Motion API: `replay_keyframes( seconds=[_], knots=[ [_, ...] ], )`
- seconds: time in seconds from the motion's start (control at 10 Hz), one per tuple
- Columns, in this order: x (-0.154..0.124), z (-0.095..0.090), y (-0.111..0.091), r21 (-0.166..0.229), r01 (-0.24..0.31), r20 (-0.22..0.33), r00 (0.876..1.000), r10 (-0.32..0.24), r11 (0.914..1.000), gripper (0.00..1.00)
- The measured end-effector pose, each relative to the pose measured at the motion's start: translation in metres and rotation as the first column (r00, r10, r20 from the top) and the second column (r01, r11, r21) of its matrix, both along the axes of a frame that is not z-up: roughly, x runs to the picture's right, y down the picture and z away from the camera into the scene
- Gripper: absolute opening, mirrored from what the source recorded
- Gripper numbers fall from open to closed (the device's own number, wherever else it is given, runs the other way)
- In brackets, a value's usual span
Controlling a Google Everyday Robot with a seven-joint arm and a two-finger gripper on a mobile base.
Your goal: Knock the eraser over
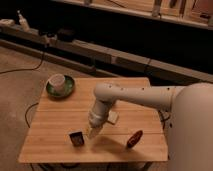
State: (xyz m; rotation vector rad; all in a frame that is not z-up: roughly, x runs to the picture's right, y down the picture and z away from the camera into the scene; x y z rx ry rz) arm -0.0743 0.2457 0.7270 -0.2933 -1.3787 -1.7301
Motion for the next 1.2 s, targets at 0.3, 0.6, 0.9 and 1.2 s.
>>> replay_keyframes(
  seconds=[0.3,0.6,0.9,1.2],
  knots=[
    [-0.018,-0.002,0.002,-0.021,0.064,0.039,0.997,-0.063,0.9977,0.00],
    [-0.050,0.025,-0.030,-0.034,0.003,0.015,1.000,-0.002,0.9994,0.00],
    [-0.076,0.055,-0.063,-0.061,-0.075,-0.032,0.997,0.074,0.9953,0.00],
    [-0.079,0.060,-0.068,-0.069,-0.092,-0.041,0.995,0.090,0.9933,0.10]
  ],
)
